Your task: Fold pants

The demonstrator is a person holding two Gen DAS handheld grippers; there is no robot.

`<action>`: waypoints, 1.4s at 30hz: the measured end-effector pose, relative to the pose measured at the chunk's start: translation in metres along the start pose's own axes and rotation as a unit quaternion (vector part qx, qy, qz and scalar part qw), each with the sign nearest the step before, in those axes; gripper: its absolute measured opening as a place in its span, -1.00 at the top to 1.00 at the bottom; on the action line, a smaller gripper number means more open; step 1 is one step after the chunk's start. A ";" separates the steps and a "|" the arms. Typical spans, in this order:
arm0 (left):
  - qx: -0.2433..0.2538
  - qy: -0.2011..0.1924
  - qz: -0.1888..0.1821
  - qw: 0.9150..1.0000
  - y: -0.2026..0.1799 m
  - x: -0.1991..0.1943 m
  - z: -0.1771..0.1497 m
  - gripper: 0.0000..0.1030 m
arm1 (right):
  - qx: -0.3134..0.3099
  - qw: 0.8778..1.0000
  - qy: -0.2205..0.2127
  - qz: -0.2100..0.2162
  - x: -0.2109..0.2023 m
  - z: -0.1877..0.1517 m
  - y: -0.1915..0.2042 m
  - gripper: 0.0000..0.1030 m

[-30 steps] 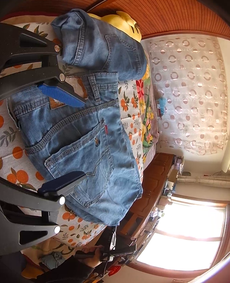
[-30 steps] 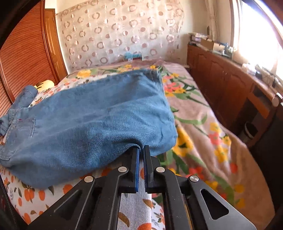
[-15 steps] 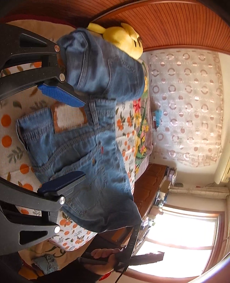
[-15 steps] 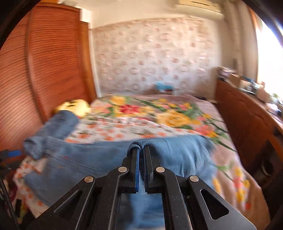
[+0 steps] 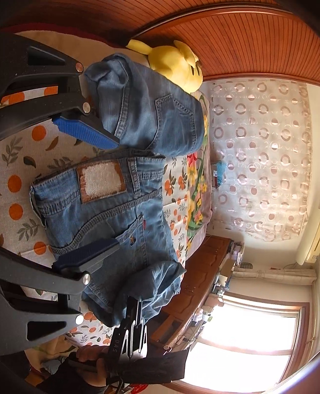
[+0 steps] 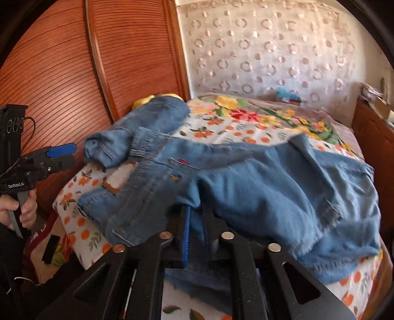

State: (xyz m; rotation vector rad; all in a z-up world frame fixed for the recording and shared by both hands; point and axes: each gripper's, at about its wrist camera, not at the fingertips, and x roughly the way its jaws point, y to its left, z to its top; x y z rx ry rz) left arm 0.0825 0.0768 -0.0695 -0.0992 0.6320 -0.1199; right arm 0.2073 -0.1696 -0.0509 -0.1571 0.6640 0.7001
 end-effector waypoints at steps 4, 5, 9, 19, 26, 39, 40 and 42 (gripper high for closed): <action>0.009 0.004 -0.012 1.000 -0.012 0.008 0.001 -0.47 | 0.020 1.000 -0.009 -0.013 -0.018 -0.001 -0.013 0.62; 0.012 0.005 -0.015 1.000 -0.017 0.009 0.002 -0.47 | 0.023 0.999 -0.013 -0.020 -0.024 -0.004 -0.017 0.60; 0.029 0.011 -0.035 0.999 -0.039 0.020 0.008 -0.47 | 0.035 0.998 -0.022 -0.053 -0.051 -0.021 -0.031 0.52; 0.092 0.020 -0.089 0.992 -0.107 0.050 0.028 -0.47 | 0.066 0.993 -0.022 -0.098 -0.056 -0.029 -0.055 0.18; 0.112 0.051 -0.122 0.985 -0.131 0.085 0.035 -0.14 | 0.082 0.990 -0.017 -0.112 -0.049 -0.034 -0.056 0.13; 0.076 -0.001 -0.111 0.991 -0.108 0.037 0.038 0.86 | 0.124 0.985 -0.023 -0.119 -0.050 -0.043 -0.058 0.10; 0.073 -0.003 -0.106 0.992 -0.104 0.031 0.037 0.86 | 0.127 0.984 -0.024 -0.120 -0.049 -0.043 -0.057 0.10; 0.064 -0.006 -0.100 0.993 -0.093 0.019 0.031 0.86 | 0.132 0.984 -0.026 -0.119 -0.049 -0.044 -0.056 0.10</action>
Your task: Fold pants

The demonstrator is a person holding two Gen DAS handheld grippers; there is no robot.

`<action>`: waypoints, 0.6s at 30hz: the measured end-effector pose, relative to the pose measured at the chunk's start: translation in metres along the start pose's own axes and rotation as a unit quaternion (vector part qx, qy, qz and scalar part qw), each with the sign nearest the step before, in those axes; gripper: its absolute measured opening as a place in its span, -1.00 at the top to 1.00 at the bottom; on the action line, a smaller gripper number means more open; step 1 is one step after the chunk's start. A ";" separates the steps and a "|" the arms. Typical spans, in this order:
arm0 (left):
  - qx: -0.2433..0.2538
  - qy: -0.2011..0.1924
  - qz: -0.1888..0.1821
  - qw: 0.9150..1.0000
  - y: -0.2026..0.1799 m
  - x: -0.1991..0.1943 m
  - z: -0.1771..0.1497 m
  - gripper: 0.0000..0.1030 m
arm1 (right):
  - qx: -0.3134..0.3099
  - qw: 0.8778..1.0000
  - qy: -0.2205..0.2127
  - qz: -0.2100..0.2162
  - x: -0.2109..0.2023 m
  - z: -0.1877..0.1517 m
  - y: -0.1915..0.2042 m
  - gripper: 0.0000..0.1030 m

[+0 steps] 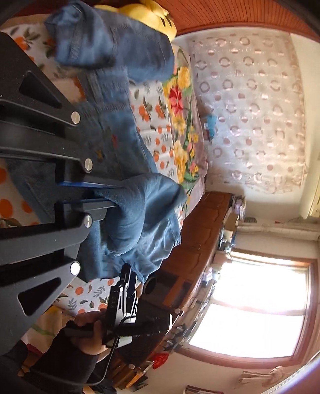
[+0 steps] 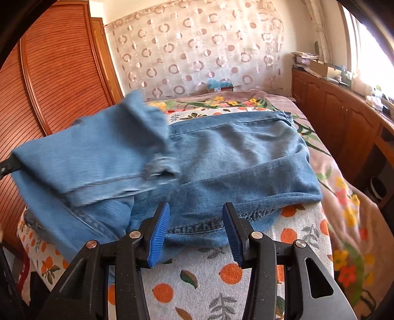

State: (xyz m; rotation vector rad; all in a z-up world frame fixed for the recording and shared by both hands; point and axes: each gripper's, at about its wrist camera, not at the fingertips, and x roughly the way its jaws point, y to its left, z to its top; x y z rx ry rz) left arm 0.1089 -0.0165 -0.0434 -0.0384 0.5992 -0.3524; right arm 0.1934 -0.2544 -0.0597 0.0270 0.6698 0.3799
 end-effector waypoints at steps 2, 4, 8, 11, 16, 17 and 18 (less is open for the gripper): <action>-0.010 0.006 0.010 1.000 0.009 -0.007 -0.010 0.86 | 0.000 1.000 -0.001 0.002 0.000 -0.003 0.001 0.10; -0.015 0.022 0.023 0.999 0.017 -0.006 -0.025 0.86 | -0.007 1.000 0.001 0.000 0.003 -0.003 0.005 0.09; -0.023 0.057 0.040 0.997 0.026 0.003 -0.046 0.74 | -0.026 1.000 0.003 -0.007 0.007 -0.003 0.011 0.09; -0.025 0.059 0.047 0.997 0.027 0.003 -0.048 0.54 | -0.030 0.999 0.006 -0.011 0.013 -0.007 0.010 0.09; -0.009 0.040 0.059 0.997 0.018 -0.003 -0.034 0.16 | -0.039 0.999 0.000 -0.022 0.011 -0.006 0.008 0.09; -0.009 0.033 0.056 0.998 0.016 -0.005 -0.031 0.07 | -0.043 0.999 -0.001 -0.024 0.010 -0.007 0.009 0.09; -0.009 0.026 0.053 0.998 0.013 -0.006 -0.027 0.02 | -0.044 0.999 -0.002 -0.025 0.010 -0.007 0.009 0.09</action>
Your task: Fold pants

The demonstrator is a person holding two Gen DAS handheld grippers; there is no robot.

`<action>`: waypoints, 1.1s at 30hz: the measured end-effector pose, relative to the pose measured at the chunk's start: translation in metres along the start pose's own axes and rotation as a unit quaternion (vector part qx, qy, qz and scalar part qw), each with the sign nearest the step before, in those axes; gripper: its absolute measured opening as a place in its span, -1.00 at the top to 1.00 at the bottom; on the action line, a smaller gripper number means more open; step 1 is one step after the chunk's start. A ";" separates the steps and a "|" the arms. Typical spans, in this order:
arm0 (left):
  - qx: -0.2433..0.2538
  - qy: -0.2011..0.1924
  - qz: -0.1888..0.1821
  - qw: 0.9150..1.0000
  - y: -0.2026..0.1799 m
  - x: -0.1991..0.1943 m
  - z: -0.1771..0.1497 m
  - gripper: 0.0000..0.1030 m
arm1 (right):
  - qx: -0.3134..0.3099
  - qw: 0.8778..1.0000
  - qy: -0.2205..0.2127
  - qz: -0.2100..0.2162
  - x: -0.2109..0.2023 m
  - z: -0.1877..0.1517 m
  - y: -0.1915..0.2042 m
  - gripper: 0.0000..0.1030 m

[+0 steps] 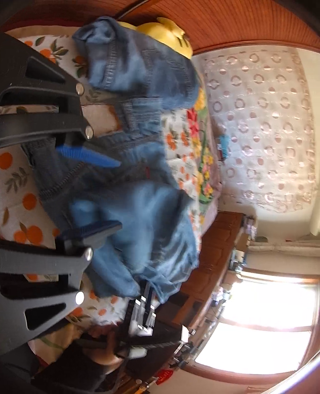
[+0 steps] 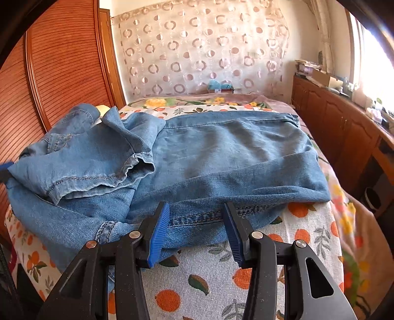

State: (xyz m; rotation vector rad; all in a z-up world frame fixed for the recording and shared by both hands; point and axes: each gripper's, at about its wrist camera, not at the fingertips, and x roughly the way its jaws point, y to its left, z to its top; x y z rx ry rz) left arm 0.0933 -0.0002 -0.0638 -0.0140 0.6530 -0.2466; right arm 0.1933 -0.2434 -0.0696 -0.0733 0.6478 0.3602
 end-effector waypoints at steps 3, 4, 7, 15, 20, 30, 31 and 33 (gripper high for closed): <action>0.008 -0.016 -0.014 1.000 -0.009 -0.005 0.009 0.01 | 0.009 1.000 -0.001 0.007 0.000 -0.001 -0.004 0.09; 0.014 -0.015 -0.019 1.000 -0.013 -0.003 0.012 0.01 | 0.013 1.000 0.000 0.008 0.000 -0.001 -0.005 0.09; 0.031 -0.002 -0.034 0.999 -0.027 0.010 0.018 0.01 | 0.016 1.000 0.000 0.009 0.000 -0.001 -0.007 0.09; 0.068 0.079 -0.064 0.993 -0.069 0.074 0.017 0.01 | 0.016 1.000 -0.002 0.007 -0.001 -0.004 -0.009 0.09; 0.095 0.117 -0.056 0.987 -0.080 0.099 0.009 0.01 | 0.015 1.000 -0.004 0.007 0.000 -0.005 -0.007 0.09; 0.078 0.093 -0.046 0.992 -0.063 0.093 0.015 0.85 | 0.014 1.000 -0.003 0.006 0.000 -0.006 -0.007 0.09; 0.071 0.080 -0.037 0.994 -0.058 0.088 0.018 0.85 | 0.015 1.000 -0.003 0.007 0.001 -0.005 -0.007 0.09; 0.045 0.051 -0.025 0.997 -0.039 0.071 0.027 0.85 | 0.015 1.000 -0.002 0.008 0.001 -0.006 -0.008 0.09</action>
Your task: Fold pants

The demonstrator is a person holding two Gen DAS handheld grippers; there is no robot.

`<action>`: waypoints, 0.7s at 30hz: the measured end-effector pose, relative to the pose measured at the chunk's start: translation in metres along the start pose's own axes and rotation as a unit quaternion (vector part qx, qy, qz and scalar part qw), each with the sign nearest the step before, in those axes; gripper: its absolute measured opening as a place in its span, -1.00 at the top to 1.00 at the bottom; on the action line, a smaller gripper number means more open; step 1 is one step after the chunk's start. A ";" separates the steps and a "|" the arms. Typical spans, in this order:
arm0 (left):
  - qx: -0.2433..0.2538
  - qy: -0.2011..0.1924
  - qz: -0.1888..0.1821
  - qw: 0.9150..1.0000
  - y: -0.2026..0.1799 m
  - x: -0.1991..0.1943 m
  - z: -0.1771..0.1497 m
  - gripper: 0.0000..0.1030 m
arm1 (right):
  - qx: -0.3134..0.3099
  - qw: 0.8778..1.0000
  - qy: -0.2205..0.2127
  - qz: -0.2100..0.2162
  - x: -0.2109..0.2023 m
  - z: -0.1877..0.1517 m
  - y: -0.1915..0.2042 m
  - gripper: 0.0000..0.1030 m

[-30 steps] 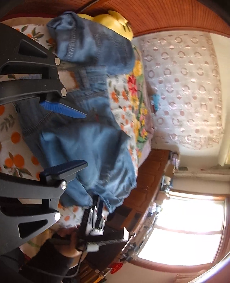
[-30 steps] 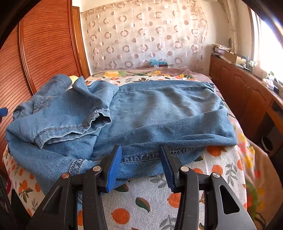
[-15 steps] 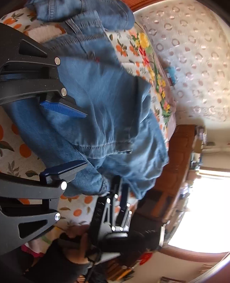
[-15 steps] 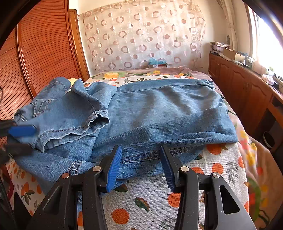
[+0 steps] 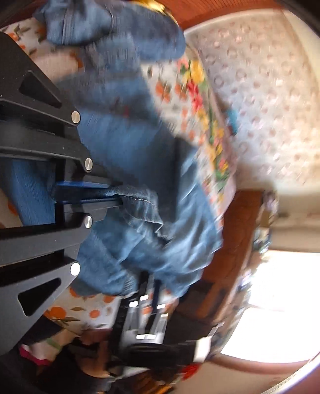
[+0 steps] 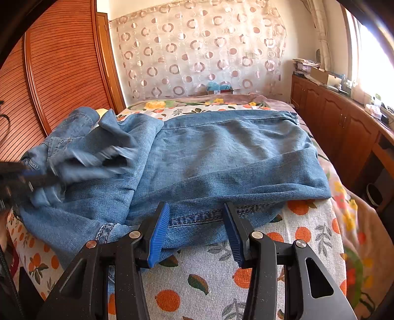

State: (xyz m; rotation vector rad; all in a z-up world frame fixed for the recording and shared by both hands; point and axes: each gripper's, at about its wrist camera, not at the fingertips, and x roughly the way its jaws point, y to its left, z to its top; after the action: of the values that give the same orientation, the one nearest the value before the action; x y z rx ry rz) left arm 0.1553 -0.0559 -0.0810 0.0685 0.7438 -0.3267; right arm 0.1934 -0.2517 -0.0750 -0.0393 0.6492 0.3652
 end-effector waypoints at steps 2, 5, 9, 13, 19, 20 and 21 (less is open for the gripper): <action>-0.027 -0.028 0.014 0.999 0.023 -0.023 0.003 0.85 | 0.000 1.000 0.000 0.000 0.000 0.000 -0.001 0.09; -0.058 -0.051 0.043 0.996 0.060 -0.052 -0.001 0.85 | -0.006 1.000 -0.003 -0.005 -0.002 -0.001 0.001 0.09; -0.100 -0.052 0.077 0.991 0.109 -0.072 -0.016 0.83 | -0.009 1.000 0.002 -0.004 0.000 0.000 0.001 0.09; -0.138 -0.036 0.110 0.984 0.141 -0.076 -0.035 0.72 | -0.007 1.000 0.009 -0.003 0.003 0.002 0.000 0.09; -0.152 -0.025 0.094 0.984 0.140 -0.073 -0.057 0.46 | -0.007 1.000 0.010 -0.004 0.004 0.005 -0.001 0.09; -0.148 -0.024 0.087 0.985 0.134 -0.071 -0.059 0.40 | -0.007 1.000 0.009 -0.004 0.004 0.005 -0.001 0.09; -0.146 -0.023 0.082 0.986 0.132 -0.070 -0.060 0.30 | -0.007 1.000 0.007 -0.005 0.004 0.005 -0.001 0.09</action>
State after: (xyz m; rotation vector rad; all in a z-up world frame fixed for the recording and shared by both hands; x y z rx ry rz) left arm 0.1099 0.0981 -0.0853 -0.1538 0.7289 -0.0608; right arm 0.1993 -0.2511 -0.0733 -0.0584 0.6610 0.3606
